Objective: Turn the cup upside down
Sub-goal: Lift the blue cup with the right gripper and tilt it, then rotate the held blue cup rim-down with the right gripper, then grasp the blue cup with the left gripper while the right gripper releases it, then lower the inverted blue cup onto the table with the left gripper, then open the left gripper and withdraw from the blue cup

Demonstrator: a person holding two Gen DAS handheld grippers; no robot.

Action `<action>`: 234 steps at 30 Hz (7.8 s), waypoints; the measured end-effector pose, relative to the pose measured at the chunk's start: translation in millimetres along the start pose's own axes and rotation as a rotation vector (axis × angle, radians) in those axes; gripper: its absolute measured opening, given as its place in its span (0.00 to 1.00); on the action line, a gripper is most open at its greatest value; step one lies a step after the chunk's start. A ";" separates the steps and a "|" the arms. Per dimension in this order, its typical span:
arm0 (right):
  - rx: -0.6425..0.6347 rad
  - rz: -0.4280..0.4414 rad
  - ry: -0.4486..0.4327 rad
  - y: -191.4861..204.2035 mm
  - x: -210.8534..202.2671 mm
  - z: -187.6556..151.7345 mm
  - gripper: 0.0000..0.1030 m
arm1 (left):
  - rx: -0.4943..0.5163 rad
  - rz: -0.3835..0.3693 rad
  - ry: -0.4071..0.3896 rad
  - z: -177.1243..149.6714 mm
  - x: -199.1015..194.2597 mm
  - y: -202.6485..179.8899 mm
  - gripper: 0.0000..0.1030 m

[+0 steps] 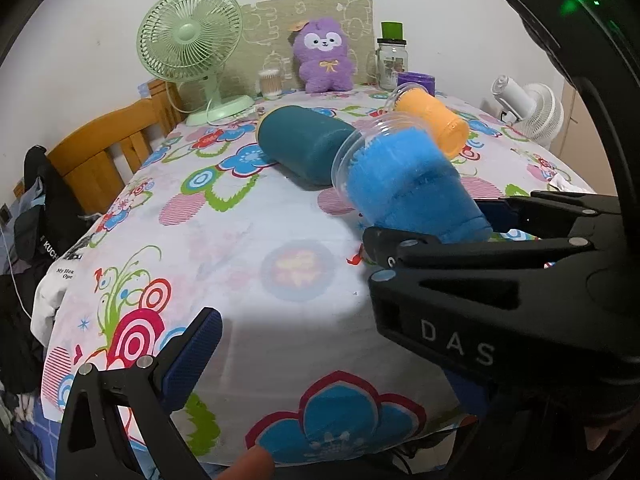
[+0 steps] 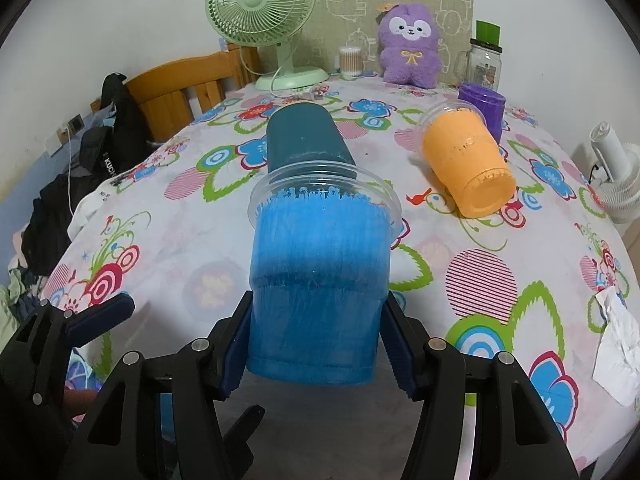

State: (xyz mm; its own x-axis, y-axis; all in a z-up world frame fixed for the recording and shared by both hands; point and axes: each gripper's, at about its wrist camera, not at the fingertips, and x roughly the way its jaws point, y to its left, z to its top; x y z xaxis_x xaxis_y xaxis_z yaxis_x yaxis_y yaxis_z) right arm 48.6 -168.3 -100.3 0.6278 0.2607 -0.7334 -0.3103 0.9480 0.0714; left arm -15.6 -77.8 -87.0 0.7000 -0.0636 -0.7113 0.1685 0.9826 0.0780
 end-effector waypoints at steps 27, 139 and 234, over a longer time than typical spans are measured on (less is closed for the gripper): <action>0.014 -0.010 -0.115 -61.6 -51.4 -0.9 0.90 | -0.063 -0.043 -0.014 21.2 2.8 -17.2 1.00; 0.396 -0.084 -0.216 -217.2 -101.1 -60.4 0.90 | 0.121 -0.433 0.325 150.5 62.5 -134.7 0.73; 0.112 -0.160 -0.407 -107.5 -144.1 24.8 1.00 | -0.156 -0.088 -0.363 113.4 -85.8 -15.4 1.00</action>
State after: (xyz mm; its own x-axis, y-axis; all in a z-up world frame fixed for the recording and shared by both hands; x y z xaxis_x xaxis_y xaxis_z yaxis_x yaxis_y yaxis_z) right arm 9.1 -303.2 14.4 0.8980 0.1386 -0.4176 -0.1213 0.9903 0.0679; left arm 0.5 -107.2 52.1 0.8919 -0.1790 -0.4153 0.1513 0.9835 -0.0990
